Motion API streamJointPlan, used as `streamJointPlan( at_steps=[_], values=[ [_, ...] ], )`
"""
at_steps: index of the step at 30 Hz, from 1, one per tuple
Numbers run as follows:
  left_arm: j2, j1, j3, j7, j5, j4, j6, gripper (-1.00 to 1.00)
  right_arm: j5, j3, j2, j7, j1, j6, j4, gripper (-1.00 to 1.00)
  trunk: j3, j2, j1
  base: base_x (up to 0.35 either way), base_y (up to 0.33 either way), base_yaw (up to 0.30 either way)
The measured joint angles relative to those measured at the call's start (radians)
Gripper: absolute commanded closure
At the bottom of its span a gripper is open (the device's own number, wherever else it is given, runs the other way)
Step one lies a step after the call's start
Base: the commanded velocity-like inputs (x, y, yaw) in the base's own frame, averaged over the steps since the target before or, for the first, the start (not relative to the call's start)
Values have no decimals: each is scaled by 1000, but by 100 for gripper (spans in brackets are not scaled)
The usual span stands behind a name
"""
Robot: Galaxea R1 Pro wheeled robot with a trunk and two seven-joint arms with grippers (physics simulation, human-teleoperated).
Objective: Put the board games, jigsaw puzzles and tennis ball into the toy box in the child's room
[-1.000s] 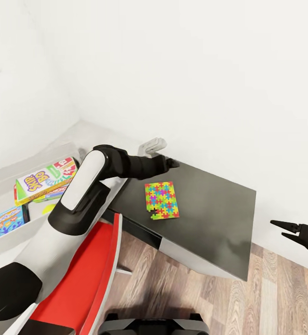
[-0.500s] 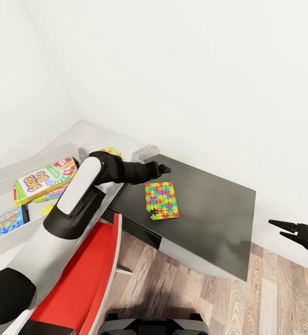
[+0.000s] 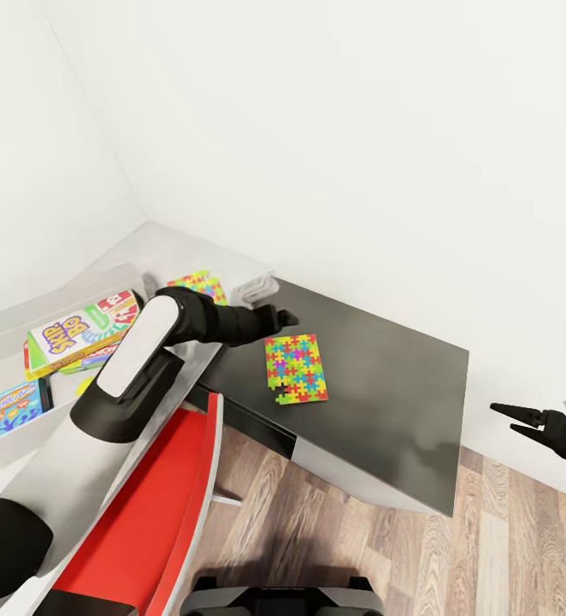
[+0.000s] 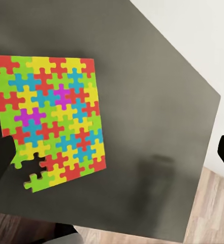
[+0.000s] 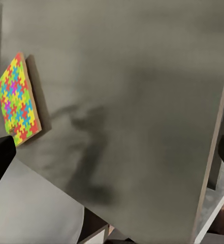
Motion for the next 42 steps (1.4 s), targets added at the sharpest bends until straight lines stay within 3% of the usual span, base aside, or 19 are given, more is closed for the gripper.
streamJointPlan(
  at_steps=[10,15,23,27,28,31,42],
  values=[
    [-2,0,0,-2,-2,84,0,-100,-1,1,0,1,1,2,-12,-100,0,0,0,0,0,0],
    [-5,-2,-1,-27,-26,144,1,-100,-1,0,0,1,2,2,-26,-100,0,0,0,0,0,0],
    [-6,-4,-2,-127,-97,180,3,-100,-2,0,0,1,3,3,-35,-100,0,0,0,0,0,0],
    [-7,-3,-2,-185,-167,201,3,-100,-1,0,0,1,6,3,-38,-100,0,0,0,0,0,0],
    [-7,-3,-1,-186,-167,202,3,-100,-1,0,0,1,6,3,-39,-100,0,0,0,0,0,0],
    [-3,-1,-1,-236,-212,215,4,-100,-1,0,0,1,7,3,-41,-100,0,0,0,0,0,0],
    [4,3,0,-325,-257,237,3,-100,-1,0,0,1,9,2,-44,-100,0,0,0,0,0,0]
  ],
)
